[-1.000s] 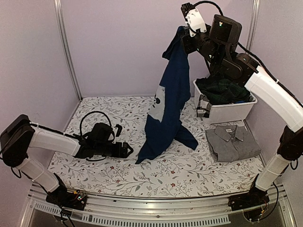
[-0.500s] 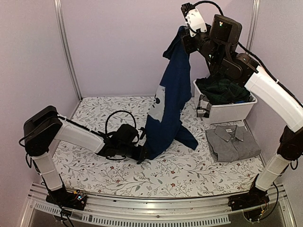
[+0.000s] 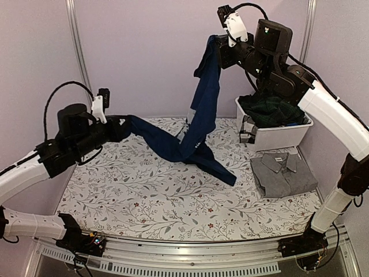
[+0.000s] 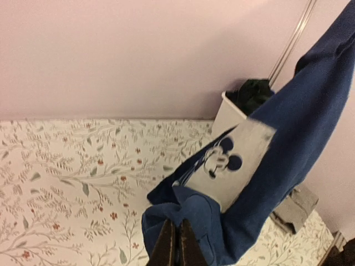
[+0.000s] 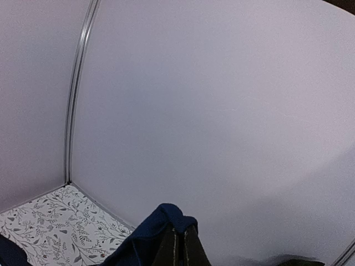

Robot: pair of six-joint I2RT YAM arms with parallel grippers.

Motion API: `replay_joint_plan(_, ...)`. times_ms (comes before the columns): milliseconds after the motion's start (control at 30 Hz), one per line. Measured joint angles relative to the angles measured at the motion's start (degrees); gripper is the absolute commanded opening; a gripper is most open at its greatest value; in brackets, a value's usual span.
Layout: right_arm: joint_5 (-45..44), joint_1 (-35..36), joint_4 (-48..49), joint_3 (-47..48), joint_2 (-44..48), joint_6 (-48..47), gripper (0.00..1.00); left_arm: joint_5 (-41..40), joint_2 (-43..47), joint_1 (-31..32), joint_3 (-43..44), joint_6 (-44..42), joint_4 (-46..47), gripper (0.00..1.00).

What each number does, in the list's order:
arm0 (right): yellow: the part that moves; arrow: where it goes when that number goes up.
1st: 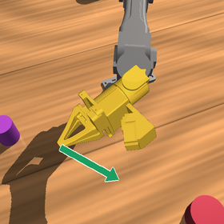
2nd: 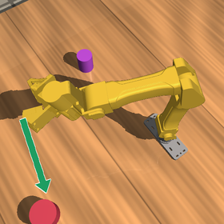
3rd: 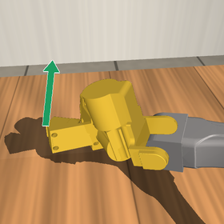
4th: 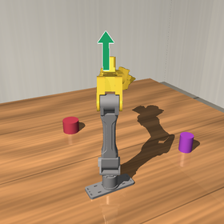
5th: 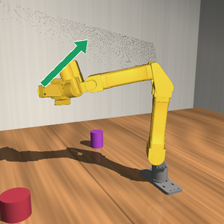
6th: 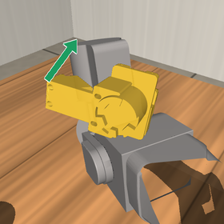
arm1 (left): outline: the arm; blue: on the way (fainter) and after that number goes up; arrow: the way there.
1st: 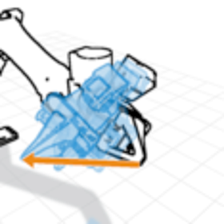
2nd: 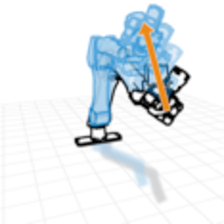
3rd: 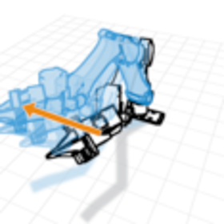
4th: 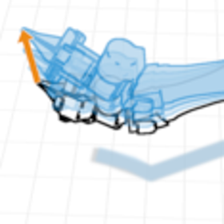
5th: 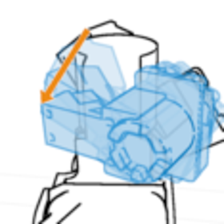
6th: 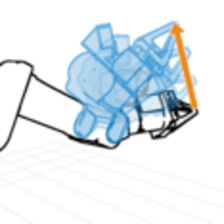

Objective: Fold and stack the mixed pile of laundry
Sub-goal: Pass from the right arm to the left

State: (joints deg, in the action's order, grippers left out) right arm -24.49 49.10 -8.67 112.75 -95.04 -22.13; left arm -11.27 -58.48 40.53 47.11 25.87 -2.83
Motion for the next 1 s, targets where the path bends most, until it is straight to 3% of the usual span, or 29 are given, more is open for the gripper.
replay_joint_plan(167, 7.82, -0.13, -0.28, -3.28, 0.72, 7.52, 0.0, -0.87, 8.37, -0.48, 10.64, -4.87, -5.53, 0.0)
replay_joint_plan(433, 21.77, -9.33, -2.4, -29.77, 7.26, 21.16, 0.0, -0.63, 11.98, -0.31, 21.97, -11.58, -11.78, 0.0)
replay_joint_plan(567, 25.42, -11.74, -4.5, -29.64, 7.72, 24.37, 0.0, -5.64, 9.57, -0.24, 27.02, -14.12, -12.48, 0.0)
replay_joint_plan(800, 34.12, -11.06, -0.15, -20.13, 11.61, 27.08, 0.0, -18.23, 6.58, -0.26, 33.9, -17.73, -12.24, 0.0)
replay_joint_plan(900, 38.18, -11.08, 1.95, -22.29, 13.7, 28.52, 0.0, -17.18, 5.57, -0.31, 35.65, -17.92, -13.35, 0.0)
replay_joint_plan(1000, 41.51, -11.02, 2.51, -31.3, 15.26, 29.55, 0.0, -16.09, 4.76, -0.31, 34.51, -17.62, -15.47, 0.0)
